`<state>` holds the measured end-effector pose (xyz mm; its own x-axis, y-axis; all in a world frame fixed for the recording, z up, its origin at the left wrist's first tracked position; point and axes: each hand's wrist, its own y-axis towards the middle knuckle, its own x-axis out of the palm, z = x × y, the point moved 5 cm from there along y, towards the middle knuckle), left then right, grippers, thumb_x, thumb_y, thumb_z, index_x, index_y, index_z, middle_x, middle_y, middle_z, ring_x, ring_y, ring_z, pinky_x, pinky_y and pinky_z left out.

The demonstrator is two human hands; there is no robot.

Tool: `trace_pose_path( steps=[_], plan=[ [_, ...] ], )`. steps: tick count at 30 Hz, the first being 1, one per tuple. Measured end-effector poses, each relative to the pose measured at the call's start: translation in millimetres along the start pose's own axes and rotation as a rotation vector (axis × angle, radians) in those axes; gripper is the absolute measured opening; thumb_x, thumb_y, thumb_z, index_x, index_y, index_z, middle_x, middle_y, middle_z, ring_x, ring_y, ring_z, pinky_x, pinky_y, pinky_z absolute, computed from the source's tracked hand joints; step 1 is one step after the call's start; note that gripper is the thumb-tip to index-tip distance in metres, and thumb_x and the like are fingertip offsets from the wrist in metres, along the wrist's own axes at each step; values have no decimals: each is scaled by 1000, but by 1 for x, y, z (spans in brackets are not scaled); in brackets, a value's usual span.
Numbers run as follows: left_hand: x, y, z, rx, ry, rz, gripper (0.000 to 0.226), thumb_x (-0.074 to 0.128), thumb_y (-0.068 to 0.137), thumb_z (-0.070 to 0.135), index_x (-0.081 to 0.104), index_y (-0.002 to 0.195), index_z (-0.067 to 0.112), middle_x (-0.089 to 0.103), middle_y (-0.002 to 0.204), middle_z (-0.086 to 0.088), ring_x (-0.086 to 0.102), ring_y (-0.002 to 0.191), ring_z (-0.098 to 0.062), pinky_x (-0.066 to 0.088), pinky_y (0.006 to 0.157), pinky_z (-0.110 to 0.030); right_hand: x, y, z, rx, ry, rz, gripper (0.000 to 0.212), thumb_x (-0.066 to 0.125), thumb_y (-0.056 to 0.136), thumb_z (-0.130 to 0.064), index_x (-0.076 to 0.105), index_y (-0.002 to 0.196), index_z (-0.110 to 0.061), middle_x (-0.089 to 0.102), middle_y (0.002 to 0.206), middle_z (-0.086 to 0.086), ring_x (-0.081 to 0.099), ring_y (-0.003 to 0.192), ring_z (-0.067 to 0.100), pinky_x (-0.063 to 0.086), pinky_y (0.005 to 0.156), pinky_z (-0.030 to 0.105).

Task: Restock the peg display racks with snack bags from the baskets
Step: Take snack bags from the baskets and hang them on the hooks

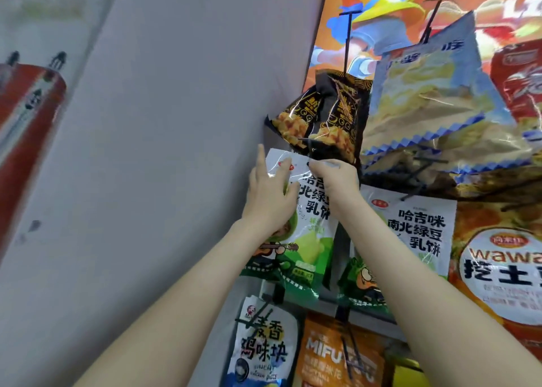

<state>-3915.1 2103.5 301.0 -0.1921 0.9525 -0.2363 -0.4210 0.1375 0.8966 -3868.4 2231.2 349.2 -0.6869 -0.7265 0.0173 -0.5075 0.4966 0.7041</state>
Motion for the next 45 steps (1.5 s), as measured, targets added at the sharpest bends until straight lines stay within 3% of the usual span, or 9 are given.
trace_pose_path(
  steps=[11, 14, 17, 26, 29, 32, 38, 41, 45],
  plan=[
    [24, 4, -13, 6, 154, 59, 52, 38, 100, 34, 27, 150, 24, -8, 161, -11, -4, 147, -29, 3, 119, -46, 0, 11, 3, 15, -104, 30, 12, 72, 75, -21, 68, 68, -13, 70, 82, 12, 66, 83, 32, 54, 82, 51],
    [27, -6, -12, 127, 179, 188, 49, 36, 92, 26, 48, 138, 11, 29, 153, -20, 25, 142, -37, 20, 114, -54, -7, 12, 13, 43, -158, 89, 23, 71, 72, -21, 64, 75, 1, 67, 93, 28, 66, 89, 44, 53, 78, 59],
    [30, -9, -15, 223, 125, 256, 45, 43, 86, 20, 59, 126, 6, 52, 136, -18, 47, 127, -36, 36, 105, -51, -11, 8, 7, -96, -360, 127, 27, 67, 83, -20, 58, 104, -6, 61, 99, 9, 59, 91, 26, 51, 76, 37],
    [57, 9, -23, 42, 277, -253, 49, 27, 102, 29, 24, 151, 22, 18, 159, -7, 17, 144, -23, 14, 116, -50, 2, -15, 13, -895, -1337, 290, 41, 57, 71, -2, 50, 110, -10, 49, 126, 14, 40, 111, 31, 28, 86, 42],
    [50, 1, -20, 91, 151, -126, 47, 26, 104, 20, 26, 150, 13, 29, 154, -8, 27, 138, -24, 21, 111, -45, -2, -21, 30, -857, -1481, 190, 38, 53, 80, -15, 60, 116, -7, 47, 139, 11, 35, 131, 27, 16, 103, 45],
    [51, -8, -27, 107, 281, -183, 47, 25, 104, 24, 22, 151, 17, 21, 157, -5, 17, 142, -20, 16, 113, -48, -6, -18, 40, -670, -1532, -41, 53, 32, 98, -27, 26, 149, -13, 27, 155, 3, 7, 147, 23, -8, 114, 47],
    [30, -11, -34, -27, 341, -206, 48, 30, 100, 38, 29, 148, 28, 15, 159, -4, 4, 148, -23, 0, 117, -52, -8, -37, 36, -647, -1567, -65, 60, 27, 97, -43, 23, 151, -16, 21, 158, 2, -17, 146, 23, -34, 102, 46],
    [24, -35, -26, -16, 306, -174, 49, 31, 101, 37, 30, 149, 25, 16, 159, -8, 7, 148, -24, 4, 118, -49, -16, -71, 35, -669, -1408, -88, 56, 33, 97, -35, 28, 149, -15, 17, 159, 5, -10, 148, 22, -29, 106, 41],
    [13, -96, -3, 39, 204, -68, 47, 38, 99, 31, 40, 144, 18, 33, 152, -11, 28, 139, -28, 20, 114, -52, -31, -136, 34, -677, -1026, -201, 47, 47, 94, -15, 42, 139, -2, 33, 151, 15, 24, 141, 27, 14, 115, 38]
  ],
)
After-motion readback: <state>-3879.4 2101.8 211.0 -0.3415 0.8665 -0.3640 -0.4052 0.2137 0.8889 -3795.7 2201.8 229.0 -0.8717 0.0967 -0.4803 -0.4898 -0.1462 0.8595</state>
